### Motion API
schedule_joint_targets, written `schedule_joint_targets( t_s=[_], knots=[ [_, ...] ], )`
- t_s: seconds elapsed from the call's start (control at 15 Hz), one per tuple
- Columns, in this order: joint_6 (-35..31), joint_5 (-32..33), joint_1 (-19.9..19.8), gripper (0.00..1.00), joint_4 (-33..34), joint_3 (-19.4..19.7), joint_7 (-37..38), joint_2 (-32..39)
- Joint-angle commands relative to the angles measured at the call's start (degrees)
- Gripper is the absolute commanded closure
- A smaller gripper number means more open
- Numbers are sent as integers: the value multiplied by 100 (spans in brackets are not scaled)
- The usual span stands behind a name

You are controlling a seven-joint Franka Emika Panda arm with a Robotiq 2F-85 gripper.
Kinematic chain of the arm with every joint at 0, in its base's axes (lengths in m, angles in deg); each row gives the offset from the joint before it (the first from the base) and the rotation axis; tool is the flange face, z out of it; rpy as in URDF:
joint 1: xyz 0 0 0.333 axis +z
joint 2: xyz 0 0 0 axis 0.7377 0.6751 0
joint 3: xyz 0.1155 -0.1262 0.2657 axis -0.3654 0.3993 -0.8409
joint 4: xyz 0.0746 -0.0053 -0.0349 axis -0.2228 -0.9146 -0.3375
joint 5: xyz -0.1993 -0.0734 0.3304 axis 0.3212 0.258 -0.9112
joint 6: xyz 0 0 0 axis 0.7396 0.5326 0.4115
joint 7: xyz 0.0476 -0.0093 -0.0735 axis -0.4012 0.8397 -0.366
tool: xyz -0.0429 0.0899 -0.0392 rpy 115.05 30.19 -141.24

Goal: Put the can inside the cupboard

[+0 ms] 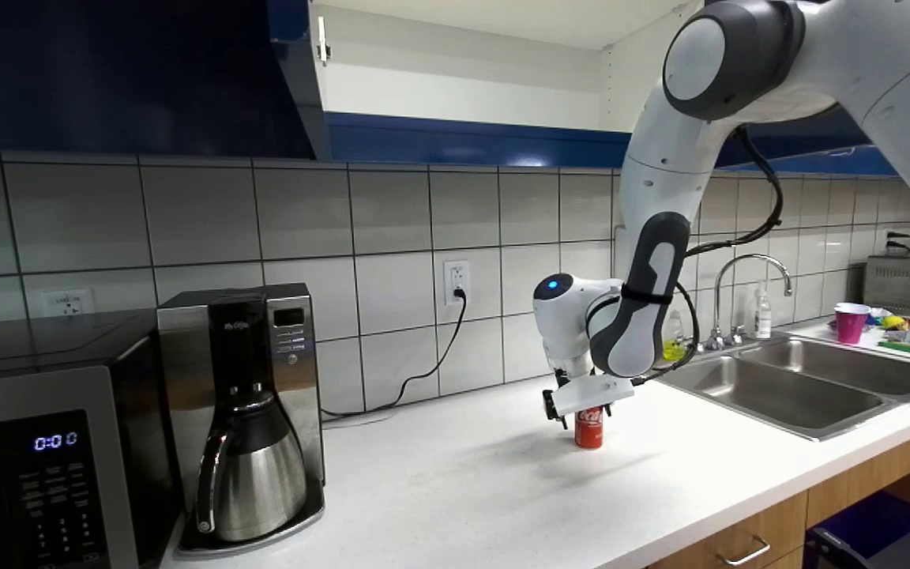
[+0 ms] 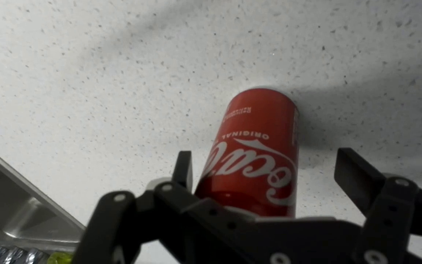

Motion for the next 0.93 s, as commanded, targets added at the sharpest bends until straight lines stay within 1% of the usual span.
schedule_joint_targets(
  t_s=[0.0,0.2,0.27,0.33,0.4,0.6,0.87],
  knots=[
    [-88,217,117,0,186,135,335,112],
    [-104,223,154,0,211,173,400,122],
    [-114,229,163,25,217,179,429,125],
    [-115,230,167,28,217,179,439,127],
    [-132,224,167,34,216,174,440,128],
    [-209,241,212,58,216,196,507,118],
    [-255,227,271,60,208,224,508,124]
  ],
)
